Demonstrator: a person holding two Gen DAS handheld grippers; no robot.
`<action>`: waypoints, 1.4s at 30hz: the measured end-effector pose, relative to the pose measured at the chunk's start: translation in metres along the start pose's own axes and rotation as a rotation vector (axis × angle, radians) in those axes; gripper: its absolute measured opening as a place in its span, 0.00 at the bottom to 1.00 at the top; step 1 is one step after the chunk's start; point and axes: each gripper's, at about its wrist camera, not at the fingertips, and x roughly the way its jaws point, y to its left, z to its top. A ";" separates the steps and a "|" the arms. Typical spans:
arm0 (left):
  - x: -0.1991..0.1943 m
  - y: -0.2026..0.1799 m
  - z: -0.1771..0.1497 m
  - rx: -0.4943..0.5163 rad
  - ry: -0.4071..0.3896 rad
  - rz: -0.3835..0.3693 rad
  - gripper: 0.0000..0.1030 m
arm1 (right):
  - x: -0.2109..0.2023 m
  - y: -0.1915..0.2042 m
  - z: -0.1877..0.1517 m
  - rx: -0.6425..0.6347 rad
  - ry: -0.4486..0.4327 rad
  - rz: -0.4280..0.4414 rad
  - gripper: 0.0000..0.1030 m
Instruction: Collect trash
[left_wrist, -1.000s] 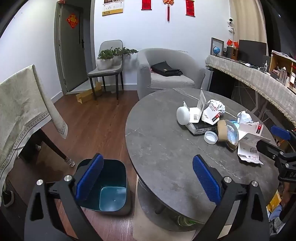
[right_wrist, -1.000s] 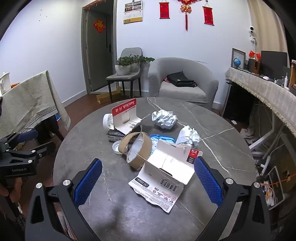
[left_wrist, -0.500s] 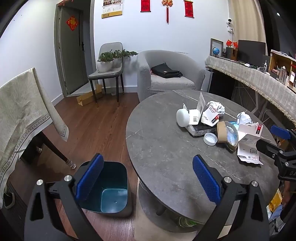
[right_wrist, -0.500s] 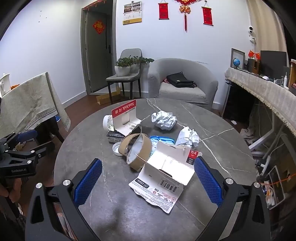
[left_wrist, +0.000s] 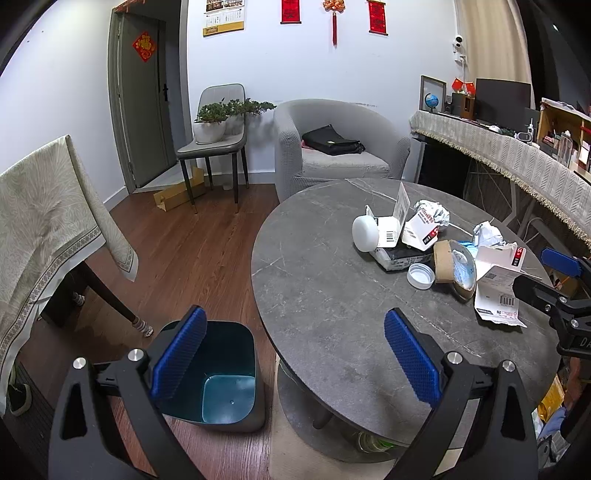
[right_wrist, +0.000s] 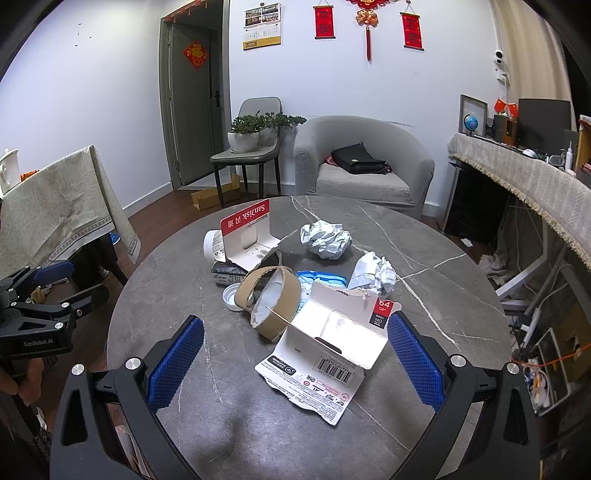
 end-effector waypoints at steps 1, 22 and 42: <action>0.000 0.000 0.000 0.001 0.000 0.001 0.96 | 0.000 0.000 0.000 0.000 0.000 0.000 0.97; 0.001 -0.002 -0.001 0.001 0.001 0.001 0.96 | 0.001 -0.002 -0.001 0.004 0.003 -0.002 0.97; 0.000 -0.006 -0.002 0.006 -0.003 -0.002 0.96 | 0.007 -0.005 -0.004 0.004 0.024 -0.023 0.97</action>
